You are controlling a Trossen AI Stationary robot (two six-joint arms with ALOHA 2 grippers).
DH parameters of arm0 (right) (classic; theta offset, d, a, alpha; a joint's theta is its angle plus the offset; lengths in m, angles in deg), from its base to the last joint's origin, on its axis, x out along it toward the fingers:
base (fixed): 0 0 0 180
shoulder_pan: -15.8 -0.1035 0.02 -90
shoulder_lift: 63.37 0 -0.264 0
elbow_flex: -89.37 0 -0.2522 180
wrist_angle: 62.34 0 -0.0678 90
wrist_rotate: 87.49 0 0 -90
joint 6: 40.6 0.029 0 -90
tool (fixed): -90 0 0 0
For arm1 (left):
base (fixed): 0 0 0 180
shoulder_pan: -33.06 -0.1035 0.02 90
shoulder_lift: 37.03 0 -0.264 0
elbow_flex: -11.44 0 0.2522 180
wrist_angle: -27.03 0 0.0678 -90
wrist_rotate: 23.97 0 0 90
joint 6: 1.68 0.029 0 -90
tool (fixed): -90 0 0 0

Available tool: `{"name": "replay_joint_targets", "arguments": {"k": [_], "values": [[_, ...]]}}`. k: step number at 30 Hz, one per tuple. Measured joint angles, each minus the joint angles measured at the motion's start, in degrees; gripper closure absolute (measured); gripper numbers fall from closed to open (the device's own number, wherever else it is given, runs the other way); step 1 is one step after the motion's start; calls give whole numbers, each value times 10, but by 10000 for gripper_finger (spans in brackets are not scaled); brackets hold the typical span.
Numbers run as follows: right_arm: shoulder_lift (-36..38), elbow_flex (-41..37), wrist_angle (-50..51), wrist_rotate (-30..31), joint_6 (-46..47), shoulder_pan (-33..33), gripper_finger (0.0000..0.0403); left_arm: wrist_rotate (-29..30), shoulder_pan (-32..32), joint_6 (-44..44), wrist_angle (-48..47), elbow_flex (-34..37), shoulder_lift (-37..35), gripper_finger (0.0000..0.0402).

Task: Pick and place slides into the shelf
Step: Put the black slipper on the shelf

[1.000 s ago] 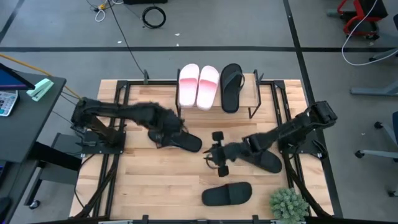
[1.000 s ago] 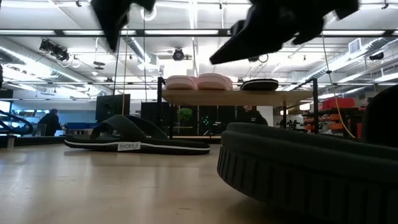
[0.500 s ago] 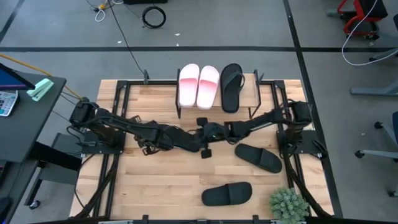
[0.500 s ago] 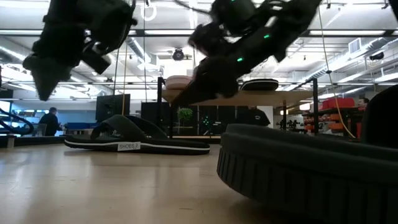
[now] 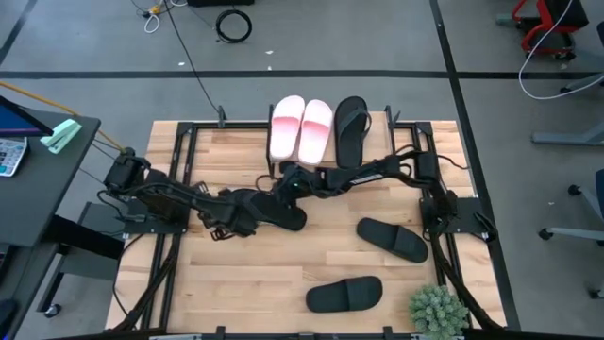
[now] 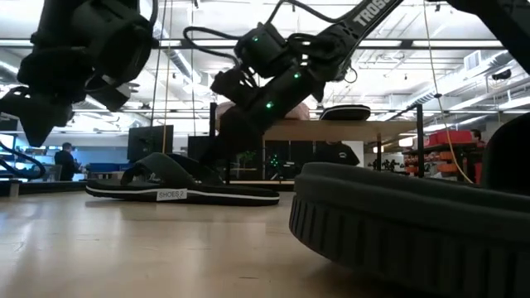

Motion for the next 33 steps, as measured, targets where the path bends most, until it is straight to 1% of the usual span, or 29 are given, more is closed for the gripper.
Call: {"name": "replay_joint_targets", "arguments": {"k": [6, 11, 18, 23, 29, 33], "values": [[-2, 2, 1, 5, -13, 5, 281, 0, 25, -4, 56, 0, -16, 263], [-2, 2, 5, 8, -7, 12, 281, 0, 43, -5, 98, 0, -54, 273], [-2, 2, 17, 9, 4, 7, 281, 3, 52, -29, 97, 0, -113, 283], [-2, 2, 22, 5, 15, -1, 281, 6, 52, -31, 98, 0, -146, 289], [-41, 2, 2, 10, 16, -3, 283, 8, 52, -35, 101, 0, -162, 292], [-48, 3, -16, 32, 15, -6, 286, 11, 52, -31, 103, 0, -162, 290]]}}
